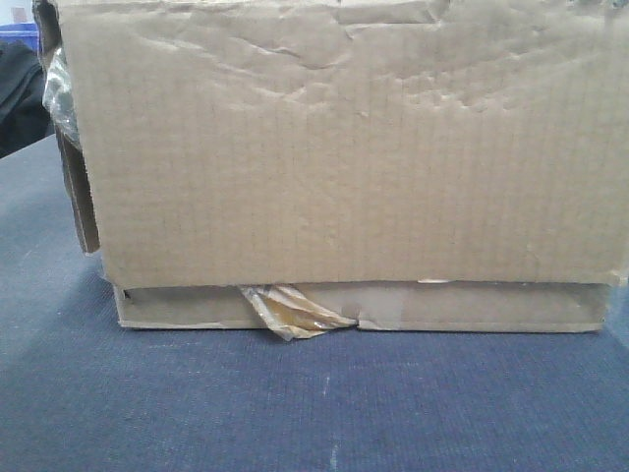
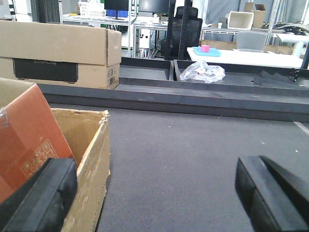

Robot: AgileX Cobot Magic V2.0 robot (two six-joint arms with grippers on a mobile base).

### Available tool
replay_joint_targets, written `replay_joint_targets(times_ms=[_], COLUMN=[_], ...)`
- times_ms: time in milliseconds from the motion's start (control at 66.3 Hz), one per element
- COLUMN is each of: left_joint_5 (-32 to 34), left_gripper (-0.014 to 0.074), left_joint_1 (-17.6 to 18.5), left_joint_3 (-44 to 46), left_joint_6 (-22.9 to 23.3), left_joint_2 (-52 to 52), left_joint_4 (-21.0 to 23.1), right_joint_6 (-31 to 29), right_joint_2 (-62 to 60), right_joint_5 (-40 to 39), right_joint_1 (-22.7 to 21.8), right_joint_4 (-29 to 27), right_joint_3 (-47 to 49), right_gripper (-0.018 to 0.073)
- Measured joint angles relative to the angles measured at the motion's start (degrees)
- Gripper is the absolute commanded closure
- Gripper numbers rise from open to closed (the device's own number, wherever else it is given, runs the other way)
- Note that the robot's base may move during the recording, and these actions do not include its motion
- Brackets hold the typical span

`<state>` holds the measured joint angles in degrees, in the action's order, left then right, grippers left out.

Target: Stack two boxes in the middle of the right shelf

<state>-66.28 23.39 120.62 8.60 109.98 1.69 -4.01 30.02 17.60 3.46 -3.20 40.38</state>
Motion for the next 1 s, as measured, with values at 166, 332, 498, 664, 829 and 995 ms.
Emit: replay_joint_targets(times_ms=[166, 332, 498, 664, 829, 995], left_joint_5=[-0.1, 0.1, -2.1, -3.4, -3.6, -3.7], left_gripper=[0.0318, -0.0007, 0.0123, 0.0131, 0.0131, 0.0131], left_joint_1=[0.0, 0.1, 0.1, 0.1, 0.1, 0.1], left_joint_3=[0.0, 0.7, 5.5, 10.1, 10.8, 5.0], left_joint_6=[0.0, 0.2, 0.3, 0.3, -0.5, -3.0], left_joint_2=[0.0, 0.0, -0.3, -3.6, -9.0, -14.9], left_joint_4=[0.9, 2.2, 2.4, 0.5, -7.1, -9.8], right_joint_6=[0.0, 0.0, 0.0, 0.0, 0.0, 0.0], right_joint_2=[0.0, 0.0, 0.0, 0.0, 0.0, 0.0], right_joint_5=[0.0, 0.0, 0.0, 0.0, 0.0, 0.1], right_joint_1=[0.0, 0.0, 0.0, 0.0, 0.0, 0.0], right_joint_4=[0.0, 0.0, 0.0, 0.0, 0.0, 0.0], right_joint_3=[0.0, 0.0, 0.0, 0.1, 0.8, 1.0], right_gripper=[0.0001, 0.0001, 0.0001, 0.0001, 0.0001, 0.0001])
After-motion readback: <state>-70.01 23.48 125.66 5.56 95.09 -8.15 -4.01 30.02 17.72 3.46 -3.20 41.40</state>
